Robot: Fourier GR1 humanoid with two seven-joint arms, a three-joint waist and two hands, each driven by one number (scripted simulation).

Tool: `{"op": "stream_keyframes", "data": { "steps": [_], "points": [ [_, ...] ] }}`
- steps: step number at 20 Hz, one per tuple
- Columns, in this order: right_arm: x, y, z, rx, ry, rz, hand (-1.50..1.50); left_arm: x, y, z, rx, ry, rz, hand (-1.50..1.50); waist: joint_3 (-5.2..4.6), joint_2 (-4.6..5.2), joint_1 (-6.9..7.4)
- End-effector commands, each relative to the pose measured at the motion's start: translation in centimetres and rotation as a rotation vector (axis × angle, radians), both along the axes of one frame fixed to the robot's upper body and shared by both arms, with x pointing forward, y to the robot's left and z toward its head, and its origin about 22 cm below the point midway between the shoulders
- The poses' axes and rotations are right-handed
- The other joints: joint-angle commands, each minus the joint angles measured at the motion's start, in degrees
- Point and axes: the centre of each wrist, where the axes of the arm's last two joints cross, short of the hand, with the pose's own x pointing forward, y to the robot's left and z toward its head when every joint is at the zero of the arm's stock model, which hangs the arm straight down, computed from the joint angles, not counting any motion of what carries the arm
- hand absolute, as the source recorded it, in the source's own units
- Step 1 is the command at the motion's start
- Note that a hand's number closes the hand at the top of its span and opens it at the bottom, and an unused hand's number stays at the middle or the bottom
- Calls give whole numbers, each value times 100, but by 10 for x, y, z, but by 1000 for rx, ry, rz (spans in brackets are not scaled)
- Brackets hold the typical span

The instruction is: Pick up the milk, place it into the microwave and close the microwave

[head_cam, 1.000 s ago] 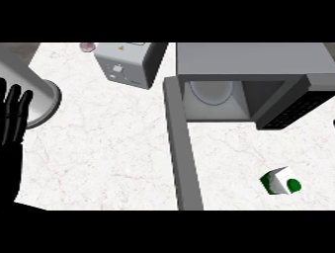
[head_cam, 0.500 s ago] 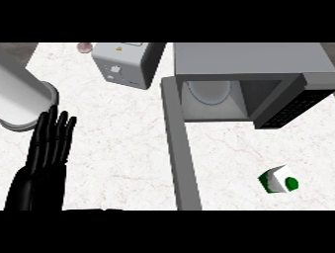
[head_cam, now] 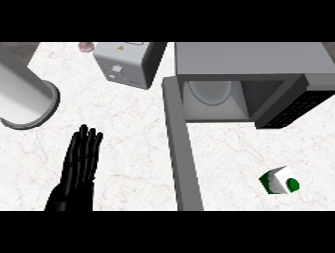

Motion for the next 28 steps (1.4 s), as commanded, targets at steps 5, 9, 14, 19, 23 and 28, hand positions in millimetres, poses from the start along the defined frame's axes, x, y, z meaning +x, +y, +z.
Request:
{"op": "stream_keyframes", "data": {
  "steps": [5,9,14,19,23,28],
  "points": [
    [-5,-2,-37,-42,-9,-54,-150,-13,-15,-3,-3,9,8,-150,-1,6,25],
    [27,-13,-60,-15,5,-93,-150,-12,-32,-36,-11,15,12,-150,-3,16,50],
    [33,-34,-98,-37,18,-116,-150,-21,-29,-17,-31,34,-28,-150,1,11,60],
    [51,-32,-129,-65,46,-115,-150,-24,-9,-14,-41,38,-24,-150,1,15,66],
    [82,-36,-117,-92,28,-154,-150,-36,11,-36,-40,45,-31,-150,-2,14,75],
    [89,-50,-152,-109,37,-210,-150,-47,12,-40,-54,52,-33,-150,2,15,94]
  ]
}}
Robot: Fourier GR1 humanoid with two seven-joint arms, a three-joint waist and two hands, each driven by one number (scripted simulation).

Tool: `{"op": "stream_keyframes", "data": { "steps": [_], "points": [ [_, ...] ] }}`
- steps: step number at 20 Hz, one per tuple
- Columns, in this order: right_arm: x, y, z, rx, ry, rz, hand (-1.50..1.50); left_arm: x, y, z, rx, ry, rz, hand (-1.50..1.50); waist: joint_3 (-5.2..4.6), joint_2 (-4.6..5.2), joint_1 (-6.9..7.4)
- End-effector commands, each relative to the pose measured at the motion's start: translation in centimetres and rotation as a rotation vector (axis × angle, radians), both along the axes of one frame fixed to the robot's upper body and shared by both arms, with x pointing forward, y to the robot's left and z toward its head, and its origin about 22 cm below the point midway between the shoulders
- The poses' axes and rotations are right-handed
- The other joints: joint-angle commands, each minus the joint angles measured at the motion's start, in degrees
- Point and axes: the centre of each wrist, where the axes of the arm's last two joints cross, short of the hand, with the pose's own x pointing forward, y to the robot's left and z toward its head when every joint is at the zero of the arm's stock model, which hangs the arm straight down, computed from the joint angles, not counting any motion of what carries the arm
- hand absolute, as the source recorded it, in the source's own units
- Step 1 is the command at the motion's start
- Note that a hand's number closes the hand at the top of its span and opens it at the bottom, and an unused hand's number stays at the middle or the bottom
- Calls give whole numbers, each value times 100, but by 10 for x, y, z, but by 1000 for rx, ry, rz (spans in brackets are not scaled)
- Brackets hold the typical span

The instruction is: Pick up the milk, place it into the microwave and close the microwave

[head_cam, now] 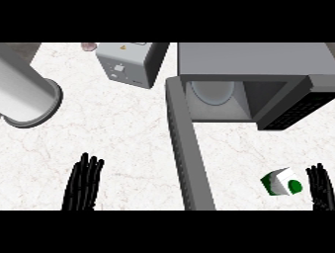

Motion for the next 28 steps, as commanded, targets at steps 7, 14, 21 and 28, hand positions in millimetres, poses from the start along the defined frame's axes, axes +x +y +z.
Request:
{"op": "stream_keyframes", "data": {
  "steps": [7,14,21,28],
  "points": [
    [51,-8,-35,-40,-27,-59,-150,-14,29,11,-8,9,12,-150,4,3,29],
    [50,-34,-47,-63,-31,-145,150,-5,46,2,8,10,6,-150,5,10,22],
    [42,-37,-56,-255,84,-70,150,-20,62,1,10,11,2,-150,7,17,68],
    [149,18,-22,-242,33,72,150,-20,82,-5,11,-4,-10,-150,11,38,157]
  ]
}}
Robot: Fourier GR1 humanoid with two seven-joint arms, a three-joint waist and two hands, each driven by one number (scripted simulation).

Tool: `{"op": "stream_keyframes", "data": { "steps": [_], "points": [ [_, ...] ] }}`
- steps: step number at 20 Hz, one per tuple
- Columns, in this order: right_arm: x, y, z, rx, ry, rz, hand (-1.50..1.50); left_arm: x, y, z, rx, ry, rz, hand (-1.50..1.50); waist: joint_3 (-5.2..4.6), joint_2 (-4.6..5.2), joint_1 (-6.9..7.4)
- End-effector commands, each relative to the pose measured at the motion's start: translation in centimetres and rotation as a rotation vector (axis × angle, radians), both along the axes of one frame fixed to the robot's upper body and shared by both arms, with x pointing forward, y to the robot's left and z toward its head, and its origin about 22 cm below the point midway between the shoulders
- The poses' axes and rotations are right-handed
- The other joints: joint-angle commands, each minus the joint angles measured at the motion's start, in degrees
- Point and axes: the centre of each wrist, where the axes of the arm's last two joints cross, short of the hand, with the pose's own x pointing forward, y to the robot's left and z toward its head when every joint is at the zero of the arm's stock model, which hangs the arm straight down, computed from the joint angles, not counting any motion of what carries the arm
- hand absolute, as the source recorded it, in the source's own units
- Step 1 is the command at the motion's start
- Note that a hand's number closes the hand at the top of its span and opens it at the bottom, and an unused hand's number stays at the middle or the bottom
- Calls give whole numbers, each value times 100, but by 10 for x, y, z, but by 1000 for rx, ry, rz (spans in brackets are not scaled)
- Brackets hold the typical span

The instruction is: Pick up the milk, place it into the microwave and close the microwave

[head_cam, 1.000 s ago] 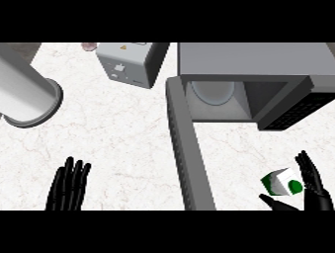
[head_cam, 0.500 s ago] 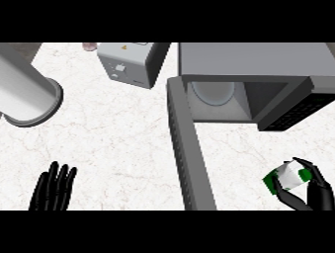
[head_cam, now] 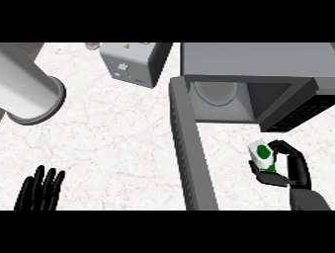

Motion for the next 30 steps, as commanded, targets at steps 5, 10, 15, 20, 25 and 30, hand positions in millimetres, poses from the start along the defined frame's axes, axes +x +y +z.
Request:
{"op": "stream_keyframes", "data": {
  "steps": [5,10,15,20,25,30],
  "points": [
    [37,38,9,143,-113,187,150,0,9,-1,-4,13,-2,-150,17,13,-27],
    [42,74,5,206,-140,214,150,-18,-3,-8,-19,22,5,-150,13,-2,-35],
    [59,101,29,221,-144,269,150,3,32,-11,-3,17,34,-150,2,-36,-149],
    [61,117,41,176,-204,215,150,0,30,-10,-11,20,45,-150,4,-35,-129],
    [85,119,67,121,-185,131,150,-19,37,-11,-1,45,33,-150,6,-23,-86],
    [87,140,86,94,-186,105,150,-19,32,-13,-22,44,47,-150,6,-32,-97]
  ]
}}
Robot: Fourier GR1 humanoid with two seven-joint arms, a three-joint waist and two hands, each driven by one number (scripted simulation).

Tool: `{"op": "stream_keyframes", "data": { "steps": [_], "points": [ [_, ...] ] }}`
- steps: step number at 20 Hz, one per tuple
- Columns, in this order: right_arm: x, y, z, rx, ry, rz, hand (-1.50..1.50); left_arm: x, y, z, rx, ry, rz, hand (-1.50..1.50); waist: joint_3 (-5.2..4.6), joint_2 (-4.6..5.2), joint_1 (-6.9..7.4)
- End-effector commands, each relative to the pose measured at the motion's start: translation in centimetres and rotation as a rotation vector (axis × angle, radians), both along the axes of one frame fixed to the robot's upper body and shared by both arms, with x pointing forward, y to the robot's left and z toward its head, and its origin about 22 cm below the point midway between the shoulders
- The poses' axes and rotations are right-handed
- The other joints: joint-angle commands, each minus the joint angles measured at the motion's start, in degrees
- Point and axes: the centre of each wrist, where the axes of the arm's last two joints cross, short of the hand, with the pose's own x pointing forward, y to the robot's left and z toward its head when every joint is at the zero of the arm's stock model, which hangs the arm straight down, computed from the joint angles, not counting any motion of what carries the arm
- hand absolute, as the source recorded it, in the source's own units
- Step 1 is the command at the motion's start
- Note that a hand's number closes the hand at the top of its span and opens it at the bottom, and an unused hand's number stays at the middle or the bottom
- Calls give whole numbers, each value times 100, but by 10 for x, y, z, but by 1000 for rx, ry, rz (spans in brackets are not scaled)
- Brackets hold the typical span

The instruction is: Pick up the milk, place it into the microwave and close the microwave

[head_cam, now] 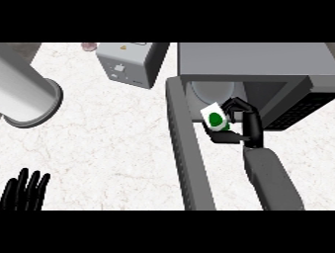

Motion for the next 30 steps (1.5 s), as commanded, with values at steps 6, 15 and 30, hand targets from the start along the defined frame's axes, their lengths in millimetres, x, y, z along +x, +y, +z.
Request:
{"op": "stream_keyframes", "data": {
  "steps": [6,15,30],
  "points": [
    [51,1,39,-143,73,-80,150,-6,4,9,2,-11,-20,-150,8,47,154],
    [77,-5,53,-331,96,-188,150,9,6,-3,6,-9,-66,-150,14,125,303],
    [97,-43,89,-537,32,-486,-150,27,12,-7,111,12,-61,-150,23,320,643]
  ]
}}
